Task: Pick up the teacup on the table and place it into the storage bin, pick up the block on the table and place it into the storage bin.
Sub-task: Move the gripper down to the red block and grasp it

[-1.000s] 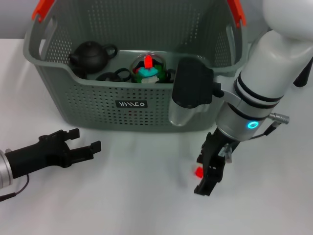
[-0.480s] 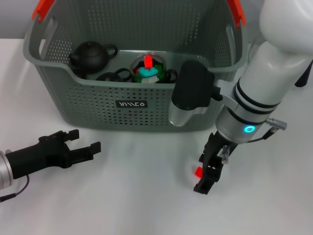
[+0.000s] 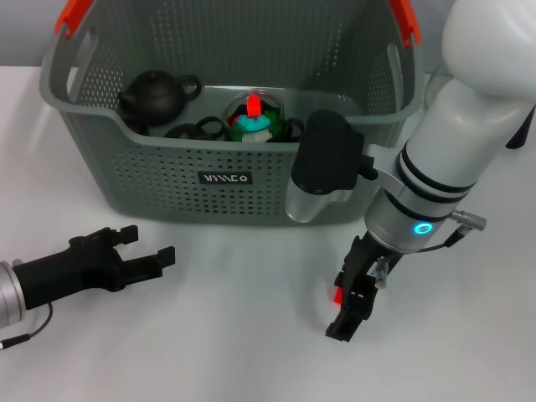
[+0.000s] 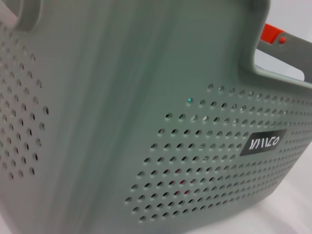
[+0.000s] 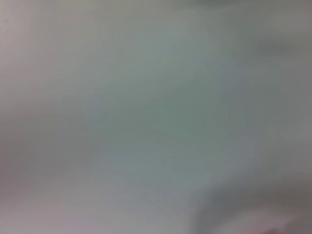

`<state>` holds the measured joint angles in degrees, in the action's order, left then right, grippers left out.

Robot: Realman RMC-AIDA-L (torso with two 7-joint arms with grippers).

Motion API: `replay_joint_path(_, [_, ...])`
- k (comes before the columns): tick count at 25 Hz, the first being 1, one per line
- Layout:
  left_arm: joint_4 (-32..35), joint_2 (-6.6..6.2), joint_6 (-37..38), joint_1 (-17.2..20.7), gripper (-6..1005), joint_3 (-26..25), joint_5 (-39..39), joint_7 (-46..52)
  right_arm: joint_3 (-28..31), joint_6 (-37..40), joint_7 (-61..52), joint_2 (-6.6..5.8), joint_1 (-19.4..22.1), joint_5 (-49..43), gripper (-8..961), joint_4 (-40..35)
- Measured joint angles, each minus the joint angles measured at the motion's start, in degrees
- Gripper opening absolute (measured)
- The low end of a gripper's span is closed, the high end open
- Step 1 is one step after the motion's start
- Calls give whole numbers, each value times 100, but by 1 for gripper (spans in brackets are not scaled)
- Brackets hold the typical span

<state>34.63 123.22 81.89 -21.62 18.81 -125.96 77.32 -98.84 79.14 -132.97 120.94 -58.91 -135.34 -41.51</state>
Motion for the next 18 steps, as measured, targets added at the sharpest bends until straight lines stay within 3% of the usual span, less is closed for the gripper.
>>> replay_joint_path(16, [0,0,-60,-27,917,8,-8,22,-138,-207,-49,2,-33,-50,835,138])
replay_joint_path(18, [0,0,-60,-31,917,9,-8,23,-134,-208,-55,3,-34,-43,773,139])
